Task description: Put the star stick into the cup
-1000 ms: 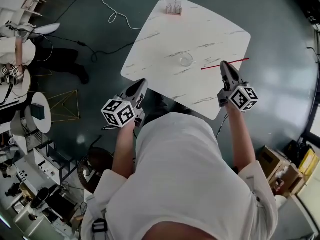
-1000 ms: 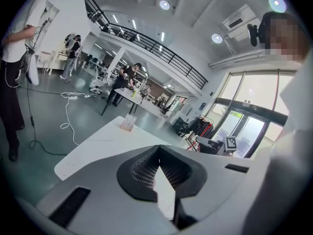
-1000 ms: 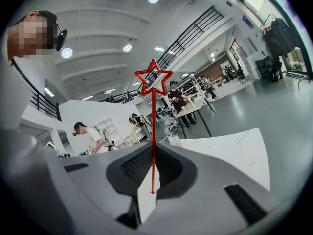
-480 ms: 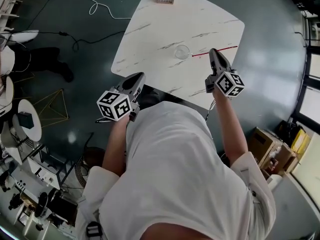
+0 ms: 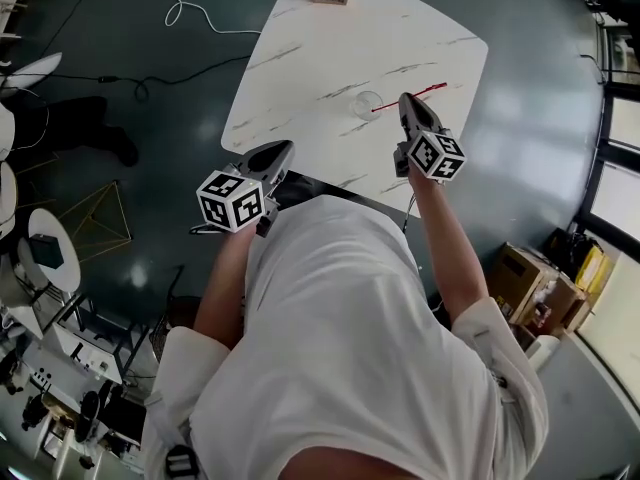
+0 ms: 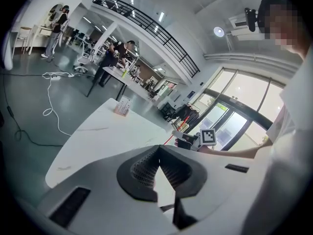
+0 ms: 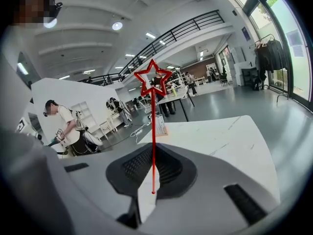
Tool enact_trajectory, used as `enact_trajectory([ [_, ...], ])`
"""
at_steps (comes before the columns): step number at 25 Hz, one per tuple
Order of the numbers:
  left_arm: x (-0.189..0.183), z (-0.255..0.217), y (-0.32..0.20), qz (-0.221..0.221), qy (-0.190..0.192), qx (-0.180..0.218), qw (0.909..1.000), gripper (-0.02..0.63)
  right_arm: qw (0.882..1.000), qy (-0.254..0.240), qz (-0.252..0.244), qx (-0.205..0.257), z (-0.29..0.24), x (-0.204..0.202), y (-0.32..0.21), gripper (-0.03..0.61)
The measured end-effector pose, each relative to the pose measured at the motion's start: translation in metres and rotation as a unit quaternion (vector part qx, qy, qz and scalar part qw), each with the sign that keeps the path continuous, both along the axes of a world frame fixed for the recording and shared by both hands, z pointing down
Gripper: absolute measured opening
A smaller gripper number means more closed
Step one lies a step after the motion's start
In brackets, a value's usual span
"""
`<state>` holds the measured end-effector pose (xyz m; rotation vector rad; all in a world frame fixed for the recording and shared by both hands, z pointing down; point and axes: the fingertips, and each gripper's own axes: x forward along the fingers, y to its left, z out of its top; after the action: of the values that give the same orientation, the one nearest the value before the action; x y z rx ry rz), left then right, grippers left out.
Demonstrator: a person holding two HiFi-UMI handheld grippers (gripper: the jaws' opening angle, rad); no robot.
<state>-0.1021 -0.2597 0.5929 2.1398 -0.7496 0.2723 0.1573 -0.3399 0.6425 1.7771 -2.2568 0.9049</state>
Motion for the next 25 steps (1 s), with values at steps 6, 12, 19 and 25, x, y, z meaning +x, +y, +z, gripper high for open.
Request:
enact_trajectory([
  [6,-0.03,0.014,-0.008,-0.013,-0.006,-0.016,0.9998,0.014,0.999,0.02,0.013,-0.022,0.031,-0.011,-0.002,0.031],
  [12,-0.052,0.021,-0.016,-0.009,-0.018,-0.022,0.9995,0.014,0.998,0.026,0.033,-0.046,0.06,-0.018,0.002,0.031],
  [19,-0.071,0.031,-0.02,-0.019,-0.022,-0.037,0.9989,0.014,0.995,0.013,0.062,-0.081,0.086,-0.02,0.007,0.033],
  [25,-0.08,0.038,-0.026,-0.015,-0.024,-0.045,0.9986,0.014,0.993,0.008,0.069,-0.093,0.086,-0.016,0.01,0.077],
])
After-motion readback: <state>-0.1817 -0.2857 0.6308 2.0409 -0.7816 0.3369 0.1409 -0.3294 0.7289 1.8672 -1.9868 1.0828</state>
